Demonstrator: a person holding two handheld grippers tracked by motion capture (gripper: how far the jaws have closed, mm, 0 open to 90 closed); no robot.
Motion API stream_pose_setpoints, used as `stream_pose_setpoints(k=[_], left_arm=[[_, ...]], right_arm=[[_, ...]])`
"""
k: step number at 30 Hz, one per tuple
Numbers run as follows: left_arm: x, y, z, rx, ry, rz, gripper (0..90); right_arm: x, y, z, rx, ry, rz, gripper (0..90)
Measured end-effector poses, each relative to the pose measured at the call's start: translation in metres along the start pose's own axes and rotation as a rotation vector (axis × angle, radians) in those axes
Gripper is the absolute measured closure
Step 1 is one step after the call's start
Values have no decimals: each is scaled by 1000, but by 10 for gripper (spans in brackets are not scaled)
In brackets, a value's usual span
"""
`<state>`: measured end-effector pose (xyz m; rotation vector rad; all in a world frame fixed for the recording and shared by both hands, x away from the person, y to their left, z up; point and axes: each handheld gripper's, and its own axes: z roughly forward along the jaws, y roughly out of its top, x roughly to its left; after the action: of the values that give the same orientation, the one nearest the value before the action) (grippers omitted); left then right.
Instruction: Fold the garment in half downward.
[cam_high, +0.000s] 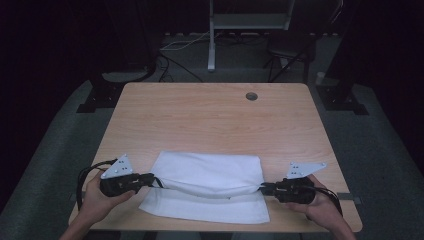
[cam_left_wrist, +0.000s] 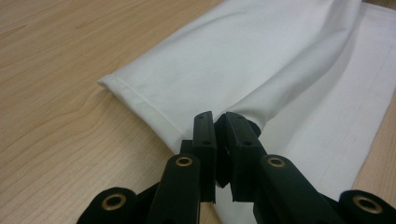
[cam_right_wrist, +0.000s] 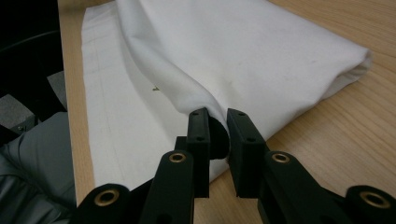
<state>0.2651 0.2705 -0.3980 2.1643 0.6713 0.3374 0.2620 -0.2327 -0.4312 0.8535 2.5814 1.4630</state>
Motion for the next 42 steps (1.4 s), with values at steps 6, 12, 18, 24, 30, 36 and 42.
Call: stream_pose_setpoints(k=[6,12,18,24,30,36,42], left_arm=[[-4,-1,-3,-2,-1,11,834],[-6,-2,-8,-10,-1,15,835],[-10,-5,-10,2,-6,25,835],[-17,-10,-13,7,-9,33,834],[-22,-11,-16,16,-7,50,834],[-27,-13,-17,17,-10,52,834],[-34,-18,-18,25,-18,55,834]], right_arm=[[4,-1,-3,-7,5,-5,800],[10,-1,-6,-11,14,-13,800],[14,-5,-6,-14,20,-16,799],[19,-9,-8,-11,26,-24,799],[23,-9,-10,-13,27,-34,799],[27,-10,-10,-5,35,-40,799],[30,-12,-13,-5,36,-45,798]])
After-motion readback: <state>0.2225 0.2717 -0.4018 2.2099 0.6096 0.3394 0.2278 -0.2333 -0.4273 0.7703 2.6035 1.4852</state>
